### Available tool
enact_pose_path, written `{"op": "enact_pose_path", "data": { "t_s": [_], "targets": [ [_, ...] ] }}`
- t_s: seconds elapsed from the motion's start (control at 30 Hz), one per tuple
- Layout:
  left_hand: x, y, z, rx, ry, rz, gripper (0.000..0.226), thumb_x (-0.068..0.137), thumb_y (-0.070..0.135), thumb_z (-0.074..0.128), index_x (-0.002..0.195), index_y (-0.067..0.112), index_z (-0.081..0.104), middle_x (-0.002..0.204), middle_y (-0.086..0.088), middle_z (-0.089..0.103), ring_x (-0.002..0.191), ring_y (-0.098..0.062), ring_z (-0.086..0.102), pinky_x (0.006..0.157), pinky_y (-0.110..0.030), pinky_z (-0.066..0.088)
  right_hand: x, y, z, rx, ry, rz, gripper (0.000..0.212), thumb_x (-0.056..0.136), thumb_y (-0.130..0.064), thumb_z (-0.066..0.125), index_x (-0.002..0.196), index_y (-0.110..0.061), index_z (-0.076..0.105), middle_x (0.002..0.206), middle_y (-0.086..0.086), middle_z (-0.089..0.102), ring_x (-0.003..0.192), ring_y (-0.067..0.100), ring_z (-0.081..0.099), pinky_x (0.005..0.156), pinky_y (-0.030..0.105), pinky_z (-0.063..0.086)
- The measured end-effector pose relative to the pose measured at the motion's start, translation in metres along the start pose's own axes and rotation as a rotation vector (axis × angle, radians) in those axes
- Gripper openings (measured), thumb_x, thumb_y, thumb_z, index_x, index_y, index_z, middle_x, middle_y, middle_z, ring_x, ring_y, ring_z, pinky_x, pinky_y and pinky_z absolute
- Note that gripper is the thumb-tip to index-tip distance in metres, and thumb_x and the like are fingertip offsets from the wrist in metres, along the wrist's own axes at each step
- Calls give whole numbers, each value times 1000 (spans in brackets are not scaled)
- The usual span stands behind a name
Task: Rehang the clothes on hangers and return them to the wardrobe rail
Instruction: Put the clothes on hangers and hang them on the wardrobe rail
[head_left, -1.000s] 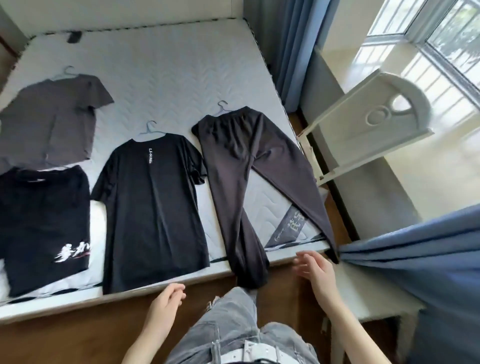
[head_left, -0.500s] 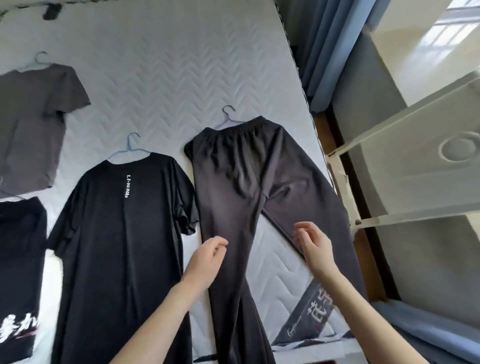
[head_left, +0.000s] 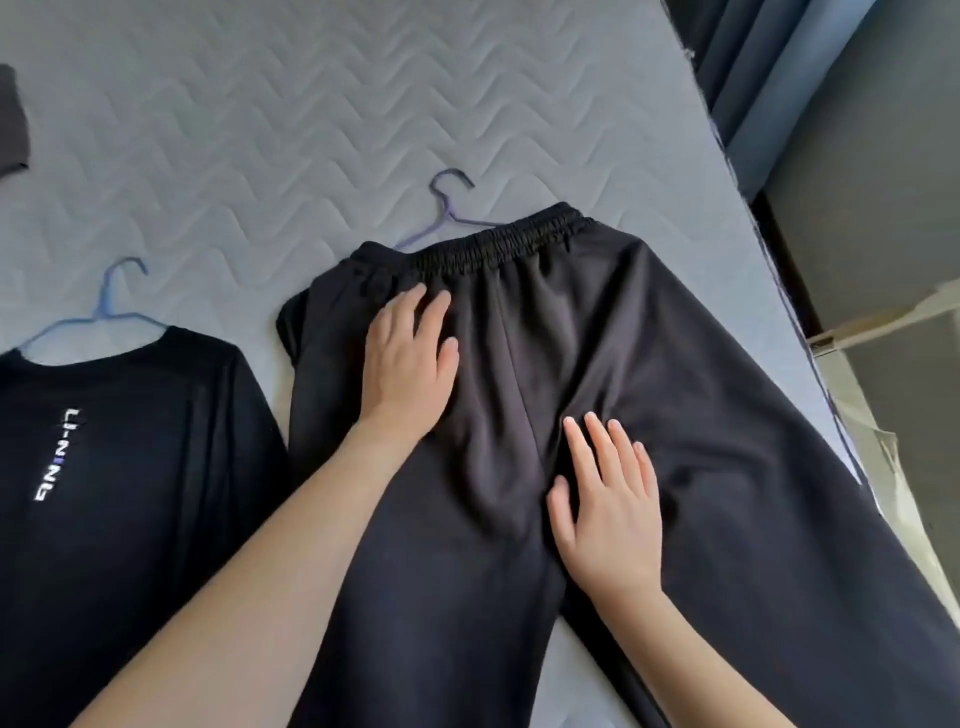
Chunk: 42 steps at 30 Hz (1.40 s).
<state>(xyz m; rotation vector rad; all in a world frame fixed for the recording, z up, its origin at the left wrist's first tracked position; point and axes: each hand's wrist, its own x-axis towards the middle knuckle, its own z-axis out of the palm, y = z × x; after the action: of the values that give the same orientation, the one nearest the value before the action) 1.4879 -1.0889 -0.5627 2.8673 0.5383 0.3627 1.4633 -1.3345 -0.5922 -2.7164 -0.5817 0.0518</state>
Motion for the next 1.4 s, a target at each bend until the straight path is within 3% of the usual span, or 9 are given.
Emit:
{"op": "enact_pose_path", "data": {
  "t_s": [0.23, 0.37, 0.47, 0.7, 0.87, 0.97, 1.07, 1.2, 1.4],
  "targets": [
    [131, -26, 12, 88, -234, -272, 52, 97, 32, 40, 145, 12, 36, 141, -20, 47, 129, -37, 42, 107, -44, 31, 3, 6, 10, 33, 51, -22, 62, 81, -29, 49, 141, -16, 51, 149, 3, 46, 141, 25, 37, 116, 44, 27],
    [152, -26, 14, 147, -369, -282, 37, 98, 30, 35, 126, 11, 50, 128, -15, 56, 119, -35, 51, 98, -43, 37, 5, 3, 13, 46, 96, -3, 62, 77, -27, 50, 137, -16, 56, 146, 3, 50, 137, 25, 43, 113, 45, 32],
    [163, -36, 7, -17, -389, -260, 23, 99, 27, 35, 95, 10, 50, 103, -15, 64, 98, -37, 58, 76, -37, 40, 7, 3, 13, 46, 124, 2, 61, 74, -26, 51, 134, -16, 59, 142, 3, 54, 134, 25, 46, 111, 45, 34],
    [129, -13, -68, -272, -218, -179, 27, 97, 29, 45, 74, 16, 43, 57, 1, 42, 59, -22, 39, 57, -36, 28, 4, 7, 13, 20, 36, -13, 62, 79, -30, 47, 140, -16, 53, 146, 5, 49, 139, 27, 40, 115, 44, 28],
    [38, 27, -144, -493, -324, -237, 26, 93, 32, 47, 75, 17, 58, 76, -18, 64, 66, -24, 53, 66, -36, 40, 10, -3, -20, 101, -217, 68, 60, 80, -38, 44, 136, -20, 56, 141, 2, 54, 135, 26, 45, 112, 36, 28],
    [-4, 54, -219, -590, -299, -309, 25, 94, 29, 50, 73, 17, 57, 80, -15, 67, 70, -23, 55, 71, -35, 40, 11, -14, -87, 566, -333, 262, 47, 92, -29, 47, 137, -17, 53, 140, -3, 54, 132, 15, 46, 110, 25, 32],
    [-38, 80, -312, -603, -211, -354, 25, 93, 29, 53, 81, 10, 63, 81, -5, 72, 79, -25, 65, 76, -36, 45, -21, -32, -185, 824, -250, 356, 31, 96, -17, 53, 126, -17, 59, 125, -6, 62, 117, 9, 56, 96, 20, 40],
    [-91, 116, -457, -588, -93, -385, 20, 94, 26, 55, 83, 14, 66, 82, 6, 74, 86, -10, 66, 77, -30, 44, -83, -61, -328, 1060, -221, 290, 18, 96, -19, 54, 106, -22, 68, 101, -1, 73, 102, 14, 66, 91, 32, 51],
    [-227, 146, -636, -573, 155, -499, 21, 95, 26, 56, 76, 20, 64, 79, 19, 70, 70, 9, 58, 68, -11, 38, -167, -121, -471, 1245, -254, 194, 23, 98, -12, 47, 103, -17, 69, 99, 10, 74, 98, 24, 70, 90, 36, 54]
  ]
}}
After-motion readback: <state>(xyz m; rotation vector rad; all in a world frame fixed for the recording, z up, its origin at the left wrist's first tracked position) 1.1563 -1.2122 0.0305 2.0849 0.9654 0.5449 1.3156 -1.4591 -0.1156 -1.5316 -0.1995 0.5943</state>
